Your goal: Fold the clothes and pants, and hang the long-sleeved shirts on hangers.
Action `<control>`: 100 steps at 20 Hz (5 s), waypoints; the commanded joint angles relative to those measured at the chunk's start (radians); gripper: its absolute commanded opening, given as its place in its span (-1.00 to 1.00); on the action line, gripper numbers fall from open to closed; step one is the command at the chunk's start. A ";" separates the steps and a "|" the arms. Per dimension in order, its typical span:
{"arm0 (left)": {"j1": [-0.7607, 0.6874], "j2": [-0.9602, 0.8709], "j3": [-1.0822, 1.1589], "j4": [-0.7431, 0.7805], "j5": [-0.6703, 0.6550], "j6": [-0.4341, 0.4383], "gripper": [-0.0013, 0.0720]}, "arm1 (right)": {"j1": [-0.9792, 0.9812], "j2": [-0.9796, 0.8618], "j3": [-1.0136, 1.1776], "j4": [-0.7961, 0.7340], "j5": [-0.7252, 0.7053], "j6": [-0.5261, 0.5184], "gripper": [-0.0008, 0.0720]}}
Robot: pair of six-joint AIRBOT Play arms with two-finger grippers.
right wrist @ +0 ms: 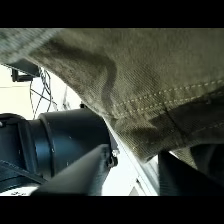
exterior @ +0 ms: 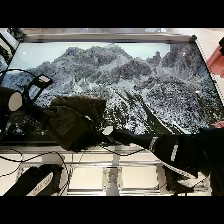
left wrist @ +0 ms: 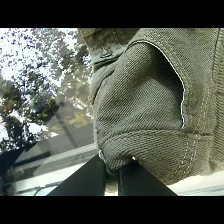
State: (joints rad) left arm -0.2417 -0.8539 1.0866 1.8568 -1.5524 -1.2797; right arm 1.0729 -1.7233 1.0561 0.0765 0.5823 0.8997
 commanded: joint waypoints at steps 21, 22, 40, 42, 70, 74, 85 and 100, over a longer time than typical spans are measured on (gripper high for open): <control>0.008 0.143 0.002 -0.016 0.195 -0.008 -0.81 | -0.679 0.561 0.122 -0.478 0.501 0.080 -0.94; 0.008 0.157 0.002 -0.039 0.221 -0.026 -0.81 | -0.711 0.616 0.122 -0.496 0.516 0.081 -0.94; 0.008 0.275 0.429 -0.694 0.258 -0.176 -0.81 | -0.820 0.850 0.649 -0.793 0.895 0.328 -0.94; 0.008 0.261 0.429 -0.557 0.240 -0.276 -0.81 | -0.820 0.850 0.673 -0.899 0.906 0.378 -0.94; 0.013 -0.618 0.428 -0.142 0.804 -0.284 -0.81 | -0.847 0.154 0.672 -1.255 0.200 0.303 -0.95; 0.027 -0.665 0.424 -0.136 0.820 -0.242 -0.81 | -0.874 0.112 0.671 -1.198 0.318 0.268 -0.95; 0.027 -0.624 0.420 -0.103 0.222 0.176 -0.81 | -0.751 0.138 0.488 -1.083 0.816 0.266 -0.95; 0.010 -0.622 0.132 -0.160 -0.055 0.241 -0.81 | -0.729 0.133 0.185 -1.100 0.747 0.317 -0.94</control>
State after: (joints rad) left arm -0.2310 -1.4765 1.2488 1.7283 -1.5703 -1.0412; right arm 0.3431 -1.5879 1.2961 -1.0126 1.3647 1.2091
